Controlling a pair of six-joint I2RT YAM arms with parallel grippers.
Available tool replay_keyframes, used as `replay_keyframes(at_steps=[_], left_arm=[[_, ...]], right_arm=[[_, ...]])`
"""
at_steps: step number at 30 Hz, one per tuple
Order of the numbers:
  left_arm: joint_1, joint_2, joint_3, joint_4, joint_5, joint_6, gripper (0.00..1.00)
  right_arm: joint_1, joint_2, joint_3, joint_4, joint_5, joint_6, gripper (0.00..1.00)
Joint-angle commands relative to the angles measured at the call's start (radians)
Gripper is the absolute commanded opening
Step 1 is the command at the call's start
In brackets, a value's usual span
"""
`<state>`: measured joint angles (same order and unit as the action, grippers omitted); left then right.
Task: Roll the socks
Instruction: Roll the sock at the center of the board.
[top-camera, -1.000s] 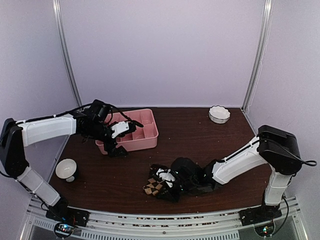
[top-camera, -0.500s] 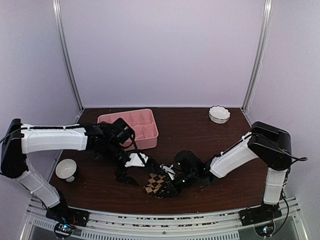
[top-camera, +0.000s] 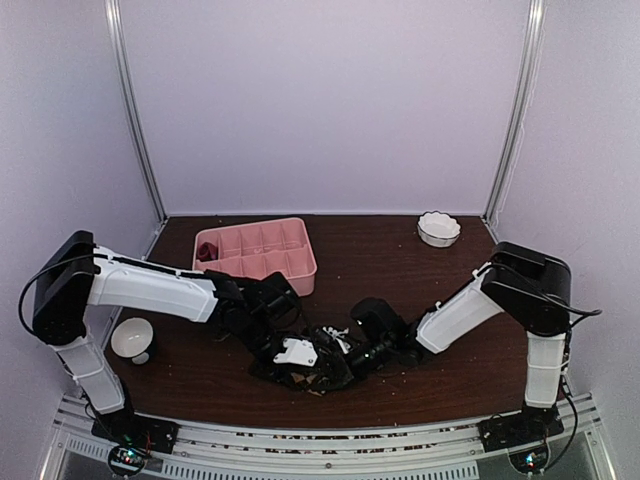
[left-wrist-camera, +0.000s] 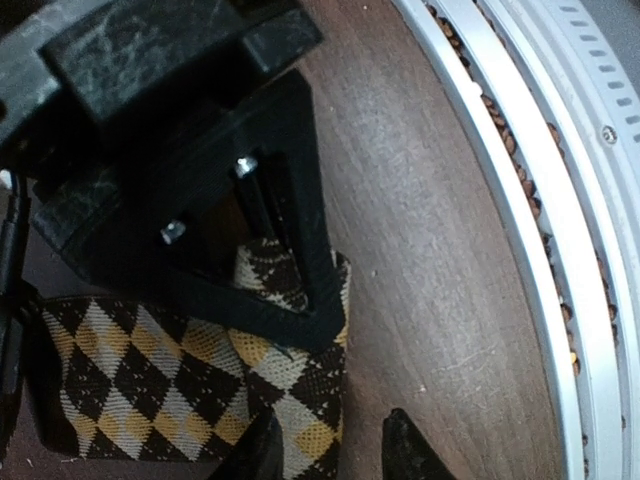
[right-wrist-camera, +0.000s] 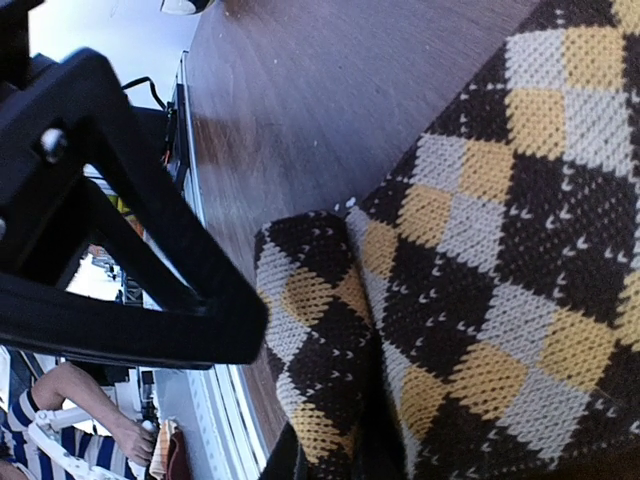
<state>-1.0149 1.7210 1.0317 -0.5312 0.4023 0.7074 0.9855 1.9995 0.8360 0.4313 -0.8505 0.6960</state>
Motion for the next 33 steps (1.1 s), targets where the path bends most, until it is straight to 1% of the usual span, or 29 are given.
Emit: replay_keyframes(at_steps=[1, 6, 11, 12, 14, 15, 17, 18, 22, 24, 26, 30, 32, 33], left_arm=[[-0.004, 0.055, 0.005, 0.051, -0.016, -0.026, 0.34], [-0.004, 0.104, -0.005, 0.057, -0.034, -0.021, 0.32], [-0.004, 0.118, -0.03, 0.102, -0.091, -0.036, 0.34], [-0.004, 0.12, -0.036, 0.106, -0.098, -0.031, 0.33], [-0.001, 0.127, -0.045, 0.115, -0.112, -0.021, 0.28], [0.003, 0.135, -0.045, 0.114, -0.117, -0.02, 0.24], [0.021, 0.155, -0.029, 0.094, -0.104, -0.025, 0.16], [0.037, 0.168, -0.014, 0.074, -0.084, -0.031, 0.14], [0.094, 0.227, 0.089, -0.047, 0.024, -0.055, 0.11], [0.11, 0.25, 0.127, -0.086, 0.052, -0.06, 0.12], [0.129, 0.27, 0.151, -0.115, 0.078, -0.07, 0.12], [0.157, 0.305, 0.19, -0.157, 0.132, -0.091, 0.12], [0.157, 0.325, 0.212, -0.181, 0.147, -0.093, 0.13], [0.157, 0.338, 0.227, -0.203, 0.152, -0.097, 0.13]], right_arm=[[-0.003, 0.085, -0.056, -0.2, 0.185, 0.047, 0.0], [-0.004, 0.084, -0.081, -0.149, 0.187, 0.082, 0.0], [-0.005, 0.084, -0.107, -0.096, 0.181, 0.107, 0.0], [-0.004, 0.08, -0.115, -0.084, 0.177, 0.11, 0.0], [-0.006, 0.067, -0.13, -0.062, 0.178, 0.111, 0.02], [-0.007, 0.06, -0.14, -0.045, 0.184, 0.111, 0.06], [-0.008, 0.023, -0.165, -0.03, 0.218, 0.093, 0.19], [-0.007, -0.012, -0.175, -0.037, 0.242, 0.073, 0.24], [-0.006, -0.13, -0.237, -0.055, 0.36, -0.016, 0.33], [-0.005, -0.187, -0.293, -0.019, 0.404, -0.037, 0.4], [-0.004, -0.236, -0.336, 0.001, 0.446, -0.054, 0.42], [0.009, -0.328, -0.413, 0.004, 0.574, -0.103, 0.42], [0.024, -0.378, -0.439, -0.017, 0.646, -0.133, 0.42], [0.04, -0.407, -0.443, -0.045, 0.699, -0.154, 0.45]])
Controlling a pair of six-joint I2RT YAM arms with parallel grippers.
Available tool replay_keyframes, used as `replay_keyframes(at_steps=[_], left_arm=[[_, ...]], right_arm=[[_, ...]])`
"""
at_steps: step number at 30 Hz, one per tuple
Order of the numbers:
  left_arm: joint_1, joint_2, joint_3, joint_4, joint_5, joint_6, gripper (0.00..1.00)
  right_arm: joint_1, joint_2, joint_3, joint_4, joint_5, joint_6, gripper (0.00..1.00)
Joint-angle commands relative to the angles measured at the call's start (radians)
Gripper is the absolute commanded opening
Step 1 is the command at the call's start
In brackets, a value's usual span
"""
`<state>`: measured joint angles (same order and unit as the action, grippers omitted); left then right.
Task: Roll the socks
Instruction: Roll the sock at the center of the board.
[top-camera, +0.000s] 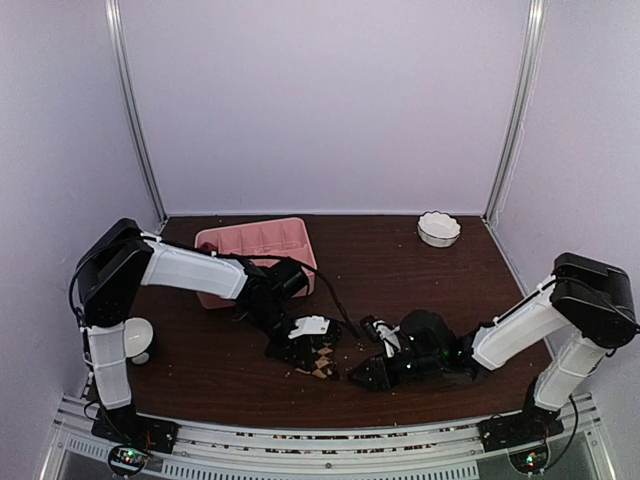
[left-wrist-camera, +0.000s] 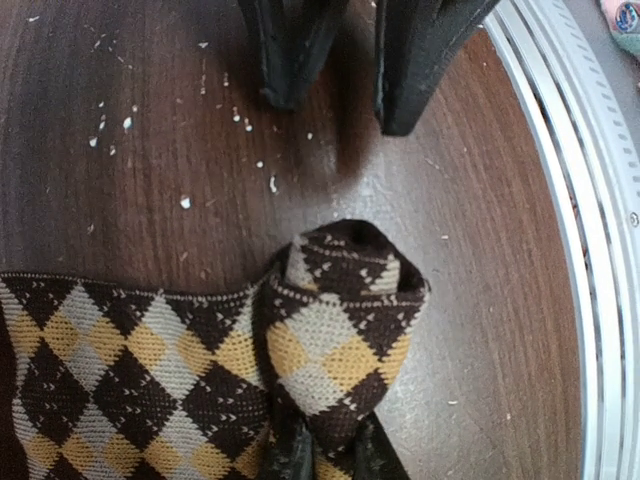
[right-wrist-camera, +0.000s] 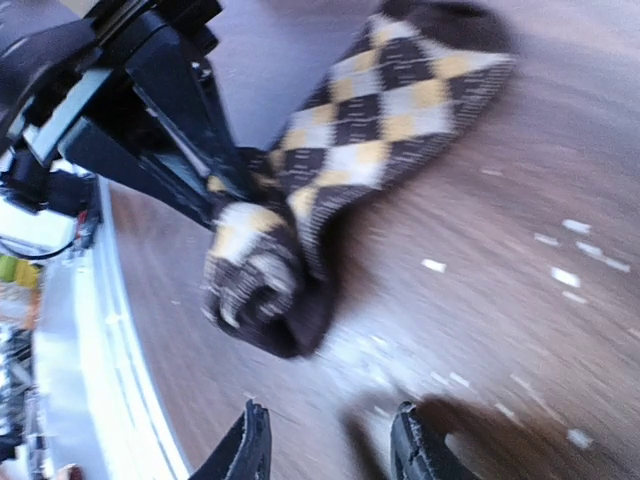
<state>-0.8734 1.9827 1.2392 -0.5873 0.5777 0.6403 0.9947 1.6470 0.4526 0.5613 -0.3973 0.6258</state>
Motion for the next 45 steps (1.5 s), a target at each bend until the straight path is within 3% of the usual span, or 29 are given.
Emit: replay_keyframes(at_steps=[1, 2, 3, 6, 9, 11, 15, 21, 28, 32, 45], left_arm=[[0.017, 0.09, 0.035, -0.163, -0.02, -0.033, 0.13], [0.018, 0.103, 0.051, -0.178, -0.015, -0.033, 0.14], [0.023, 0.116, 0.066, -0.192, -0.007, -0.034, 0.14], [0.049, 0.168, 0.122, -0.262, 0.043, -0.03, 0.16], [0.074, 0.212, 0.179, -0.311, 0.071, -0.029, 0.16], [0.078, 0.223, 0.183, -0.311, 0.077, -0.03, 0.17], [0.078, 0.237, 0.182, -0.309, 0.088, -0.04, 0.17], [0.079, 0.25, 0.184, -0.313, 0.107, -0.045, 0.17], [0.079, 0.282, 0.202, -0.335, 0.125, -0.041, 0.18], [0.079, 0.281, 0.206, -0.347, 0.136, -0.026, 0.18], [0.076, 0.275, 0.208, -0.384, 0.177, 0.039, 0.18]], right_arm=[[0.05, -0.092, -0.057, -0.216, 0.321, -0.108, 0.51], [0.075, -0.147, -0.056, -0.253, 0.4, -0.142, 0.92], [0.108, -0.184, -0.047, -0.306, 0.495, -0.174, 0.99], [0.202, -0.275, 0.002, -0.493, 0.869, -0.245, 1.0], [0.209, -0.339, 0.011, -0.559, 0.996, -0.209, 1.0], [0.2, -0.392, -0.049, -0.453, 0.934, -0.191, 1.0], [0.169, -0.409, -0.167, -0.133, 0.597, -0.348, 1.0], [0.214, -0.25, -0.056, -0.146, 0.42, -0.6, 1.0], [0.235, -0.067, 0.114, -0.061, 0.378, -0.79, 0.78], [0.229, 0.047, 0.219, -0.107, 0.327, -0.844, 0.69], [0.135, 0.173, 0.318, -0.16, 0.222, -0.862, 0.45]])
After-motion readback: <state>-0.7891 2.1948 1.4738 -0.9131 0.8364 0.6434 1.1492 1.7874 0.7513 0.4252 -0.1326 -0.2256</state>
